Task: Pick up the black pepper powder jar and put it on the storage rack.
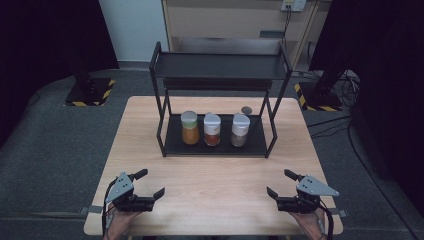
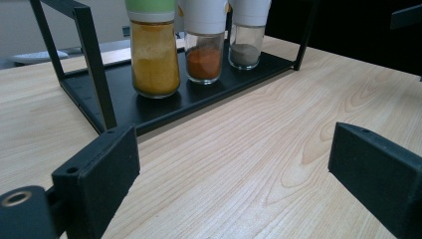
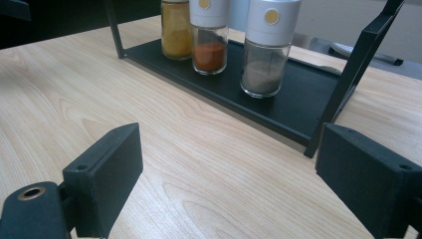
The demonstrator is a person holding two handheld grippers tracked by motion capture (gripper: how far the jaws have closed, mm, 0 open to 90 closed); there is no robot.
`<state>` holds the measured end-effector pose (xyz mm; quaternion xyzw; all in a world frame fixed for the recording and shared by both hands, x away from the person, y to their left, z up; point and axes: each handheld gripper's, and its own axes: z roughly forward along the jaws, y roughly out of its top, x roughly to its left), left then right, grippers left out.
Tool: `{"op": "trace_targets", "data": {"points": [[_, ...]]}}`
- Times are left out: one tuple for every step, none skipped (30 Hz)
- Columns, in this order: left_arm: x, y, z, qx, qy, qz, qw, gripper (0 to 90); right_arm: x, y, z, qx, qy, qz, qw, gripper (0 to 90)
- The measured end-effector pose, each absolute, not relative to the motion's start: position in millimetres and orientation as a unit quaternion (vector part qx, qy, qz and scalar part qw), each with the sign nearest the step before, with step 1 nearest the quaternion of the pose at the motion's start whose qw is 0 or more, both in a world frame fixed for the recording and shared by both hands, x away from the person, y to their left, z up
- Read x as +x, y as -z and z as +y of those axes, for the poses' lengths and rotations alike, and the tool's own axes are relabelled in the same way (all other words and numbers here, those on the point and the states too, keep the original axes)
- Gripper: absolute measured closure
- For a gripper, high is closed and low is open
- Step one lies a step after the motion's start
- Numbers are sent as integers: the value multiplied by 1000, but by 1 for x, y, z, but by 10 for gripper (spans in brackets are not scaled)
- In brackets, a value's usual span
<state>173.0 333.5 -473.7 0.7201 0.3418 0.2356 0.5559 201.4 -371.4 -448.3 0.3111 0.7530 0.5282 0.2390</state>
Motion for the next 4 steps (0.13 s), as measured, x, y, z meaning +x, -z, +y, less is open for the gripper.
{"op": "trace_targets", "data": {"points": [[173, 474, 333, 720, -236, 342, 556, 54, 201, 448, -371, 311, -528, 753, 239, 118], [173, 474, 333, 721, -236, 342, 555, 54, 201, 448, -372, 311, -528, 753, 239, 118], [173, 474, 333, 721, -236, 342, 555, 54, 201, 448, -372, 311, -528, 753, 239, 118], [173, 474, 333, 721, -236, 342, 555, 54, 202, 449, -372, 312, -528, 753, 238, 118]]}}
